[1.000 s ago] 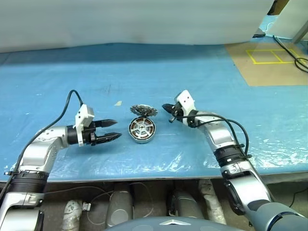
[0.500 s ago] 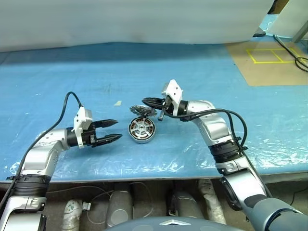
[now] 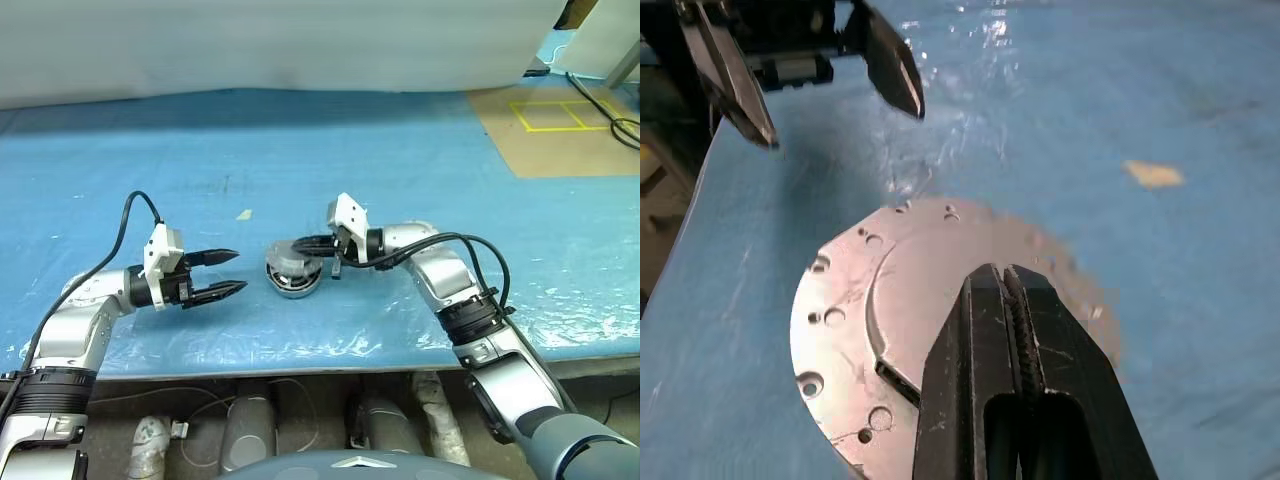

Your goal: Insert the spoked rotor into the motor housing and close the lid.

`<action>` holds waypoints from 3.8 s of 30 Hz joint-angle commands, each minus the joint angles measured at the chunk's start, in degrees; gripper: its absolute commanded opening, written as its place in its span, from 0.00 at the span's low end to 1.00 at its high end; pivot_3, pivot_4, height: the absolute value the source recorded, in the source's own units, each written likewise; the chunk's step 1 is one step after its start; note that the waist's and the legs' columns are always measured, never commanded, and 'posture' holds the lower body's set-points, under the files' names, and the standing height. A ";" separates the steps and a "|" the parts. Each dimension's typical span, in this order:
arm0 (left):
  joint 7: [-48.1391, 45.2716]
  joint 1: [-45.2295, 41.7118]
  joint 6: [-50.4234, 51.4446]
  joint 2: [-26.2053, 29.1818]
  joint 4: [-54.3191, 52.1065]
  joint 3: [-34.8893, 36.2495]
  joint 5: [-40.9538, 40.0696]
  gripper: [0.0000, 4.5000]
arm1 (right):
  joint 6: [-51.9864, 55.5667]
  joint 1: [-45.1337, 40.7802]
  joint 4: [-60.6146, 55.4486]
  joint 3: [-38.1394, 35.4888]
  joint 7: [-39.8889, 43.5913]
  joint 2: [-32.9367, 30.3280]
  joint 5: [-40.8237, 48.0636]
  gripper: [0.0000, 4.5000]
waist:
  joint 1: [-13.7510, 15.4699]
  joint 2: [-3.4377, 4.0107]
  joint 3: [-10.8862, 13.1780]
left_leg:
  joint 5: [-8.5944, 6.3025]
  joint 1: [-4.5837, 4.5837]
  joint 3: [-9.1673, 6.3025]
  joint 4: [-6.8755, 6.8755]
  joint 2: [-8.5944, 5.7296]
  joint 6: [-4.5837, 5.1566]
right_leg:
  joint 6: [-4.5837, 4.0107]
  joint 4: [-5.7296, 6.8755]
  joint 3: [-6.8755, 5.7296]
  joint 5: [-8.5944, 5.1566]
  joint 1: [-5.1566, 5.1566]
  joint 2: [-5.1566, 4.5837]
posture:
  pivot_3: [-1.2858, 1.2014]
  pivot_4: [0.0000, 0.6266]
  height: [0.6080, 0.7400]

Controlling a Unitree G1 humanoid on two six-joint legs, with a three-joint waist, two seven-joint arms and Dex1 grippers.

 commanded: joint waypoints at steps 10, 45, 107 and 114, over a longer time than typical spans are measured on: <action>0.94 1.83 -0.81 0.19 -3.57 0.26 0.11 0.74 | -4.05 1.63 7.64 2.60 -0.50 2.41 -2.94 0.00 | -0.12 -0.03 -0.09 | -0.08 0.88 0.06 -0.06 0.09 0.08 | -0.06 -0.01 0.05 -0.04 0.80 0.01 | 0.52 0.24 1.00; 4.69 10.88 -6.22 -2.20 -7.53 0.38 1.87 0.75 | -11.91 -1.00 2.17 2.82 1.51 0.91 -3.45 0.99 | -0.09 -0.03 -0.09 | -0.07 0.19 0.07 -0.02 0.07 0.09 | -0.05 -0.01 0.05 -0.03 0.12 0.01 | 0.52 0.24 1.00; 6.66 -2.03 -10.86 -9.92 3.43 -3.00 4.09 0.63 | -2.73 2.73 12.52 4.18 -4.79 1.93 -9.38 0.66 | 0.41 -0.05 -1.12 | -0.06 2.21 0.18 -1.22 -0.15 -0.05 | -0.06 -0.46 0.35 -0.10 1.47 -0.06 | 0.52 0.24 1.00; 5.96 -4.55 -14.14 -9.84 7.43 -4.75 8.06 0.12 | -1.94 2.99 12.23 3.24 -4.92 1.89 -8.73 0.66 | 0.46 -0.04 -1.12 | -0.06 2.00 0.20 -1.22 -0.15 -0.04 | -0.07 -0.52 0.34 -0.12 1.28 -0.07 | 0.52 0.24 1.00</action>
